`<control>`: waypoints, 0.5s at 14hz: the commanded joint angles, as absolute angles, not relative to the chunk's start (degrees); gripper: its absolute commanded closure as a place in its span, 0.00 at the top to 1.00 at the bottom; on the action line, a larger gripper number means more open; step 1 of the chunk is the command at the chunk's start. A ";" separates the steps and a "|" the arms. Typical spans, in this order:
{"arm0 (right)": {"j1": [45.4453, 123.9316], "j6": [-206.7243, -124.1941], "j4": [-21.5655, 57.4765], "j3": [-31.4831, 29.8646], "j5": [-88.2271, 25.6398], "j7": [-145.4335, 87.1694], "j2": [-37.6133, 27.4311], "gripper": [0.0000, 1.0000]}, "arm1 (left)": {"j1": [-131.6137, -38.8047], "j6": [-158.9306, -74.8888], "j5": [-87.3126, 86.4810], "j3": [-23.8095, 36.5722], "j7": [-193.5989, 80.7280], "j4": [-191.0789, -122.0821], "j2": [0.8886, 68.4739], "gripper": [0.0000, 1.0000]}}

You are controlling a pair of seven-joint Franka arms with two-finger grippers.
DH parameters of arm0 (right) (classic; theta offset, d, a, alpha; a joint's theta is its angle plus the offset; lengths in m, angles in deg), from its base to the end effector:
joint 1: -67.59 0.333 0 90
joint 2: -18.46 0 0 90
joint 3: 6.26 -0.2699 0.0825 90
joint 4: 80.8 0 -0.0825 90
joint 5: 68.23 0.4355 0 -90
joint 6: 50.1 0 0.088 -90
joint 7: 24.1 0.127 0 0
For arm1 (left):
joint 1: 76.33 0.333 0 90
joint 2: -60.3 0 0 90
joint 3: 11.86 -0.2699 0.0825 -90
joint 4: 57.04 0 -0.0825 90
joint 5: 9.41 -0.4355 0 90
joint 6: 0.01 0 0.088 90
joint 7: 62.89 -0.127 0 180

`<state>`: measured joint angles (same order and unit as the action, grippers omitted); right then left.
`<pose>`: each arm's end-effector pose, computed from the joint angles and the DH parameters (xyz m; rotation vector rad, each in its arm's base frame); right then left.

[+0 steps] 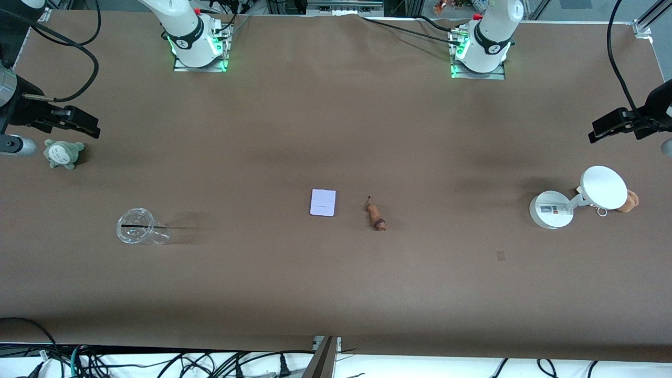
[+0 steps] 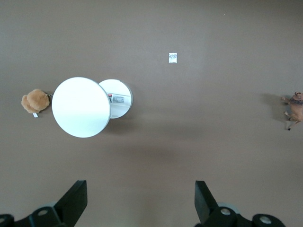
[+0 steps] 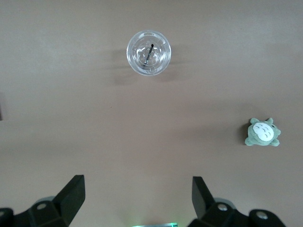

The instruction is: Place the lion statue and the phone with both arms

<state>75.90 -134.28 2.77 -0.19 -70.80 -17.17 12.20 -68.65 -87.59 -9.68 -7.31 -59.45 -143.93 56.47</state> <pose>0.6213 0.0210 0.5416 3.0715 -0.1293 -0.1433 0.6167 0.0356 0.5423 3.1348 0.1801 -0.0857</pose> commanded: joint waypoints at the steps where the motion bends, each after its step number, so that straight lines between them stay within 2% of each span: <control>1: 75.06 -133.95 2.17 -0.63 -70.51 -18.04 12.22 1.00 | -68.16 -86.58 -9.23 -7.29 -60.34 -139.05 54.50 1.00; 7: 75.06 -134.04 2.17 -0.55 -70.51 -17.95 12.22 1.00 | -68.60 -85.79 -9.06 -6.85 -59.72 -138.87 54.68 1.00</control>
